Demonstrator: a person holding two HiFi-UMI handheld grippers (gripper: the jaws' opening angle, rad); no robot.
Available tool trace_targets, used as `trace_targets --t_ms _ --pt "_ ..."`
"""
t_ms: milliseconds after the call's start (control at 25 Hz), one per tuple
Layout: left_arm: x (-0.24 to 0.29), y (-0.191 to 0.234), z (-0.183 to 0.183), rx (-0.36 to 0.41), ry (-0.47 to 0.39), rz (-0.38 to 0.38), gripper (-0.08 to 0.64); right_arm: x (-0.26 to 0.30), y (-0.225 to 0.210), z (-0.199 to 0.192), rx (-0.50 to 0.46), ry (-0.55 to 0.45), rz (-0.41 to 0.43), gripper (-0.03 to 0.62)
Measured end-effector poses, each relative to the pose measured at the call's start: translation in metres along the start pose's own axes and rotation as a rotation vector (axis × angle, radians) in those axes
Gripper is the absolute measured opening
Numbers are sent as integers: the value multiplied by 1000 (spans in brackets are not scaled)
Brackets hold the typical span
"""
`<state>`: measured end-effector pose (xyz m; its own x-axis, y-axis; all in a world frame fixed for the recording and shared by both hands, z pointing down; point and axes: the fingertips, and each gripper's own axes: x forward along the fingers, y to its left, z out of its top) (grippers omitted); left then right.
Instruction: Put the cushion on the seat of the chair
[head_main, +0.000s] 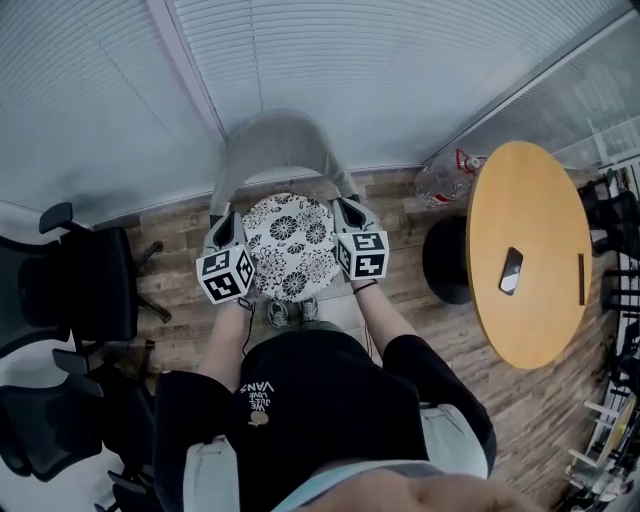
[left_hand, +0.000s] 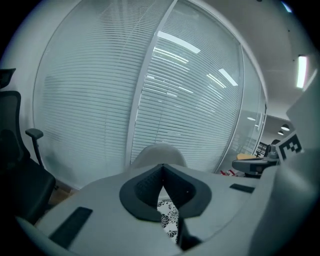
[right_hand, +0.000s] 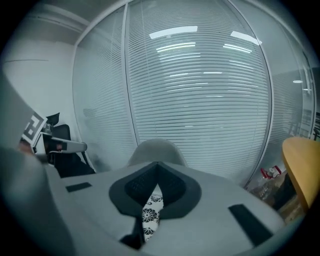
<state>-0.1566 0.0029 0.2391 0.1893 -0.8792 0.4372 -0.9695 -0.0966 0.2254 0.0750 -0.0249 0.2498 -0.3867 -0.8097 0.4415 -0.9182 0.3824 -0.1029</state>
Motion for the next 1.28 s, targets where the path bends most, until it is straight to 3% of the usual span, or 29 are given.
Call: trace_targets --t_ms 320,760,1280 --pt "-18 -7 33 2 -61 -41 11 -17 6 39 -29 -84 1 17" --pt "-22 -9 72 96 -112 -74 11 -29 2 78 -58 -173 7 17" --pt "-37 9 101 120 -143 -96 11 -40 -5 105 -101 -209 15 17"
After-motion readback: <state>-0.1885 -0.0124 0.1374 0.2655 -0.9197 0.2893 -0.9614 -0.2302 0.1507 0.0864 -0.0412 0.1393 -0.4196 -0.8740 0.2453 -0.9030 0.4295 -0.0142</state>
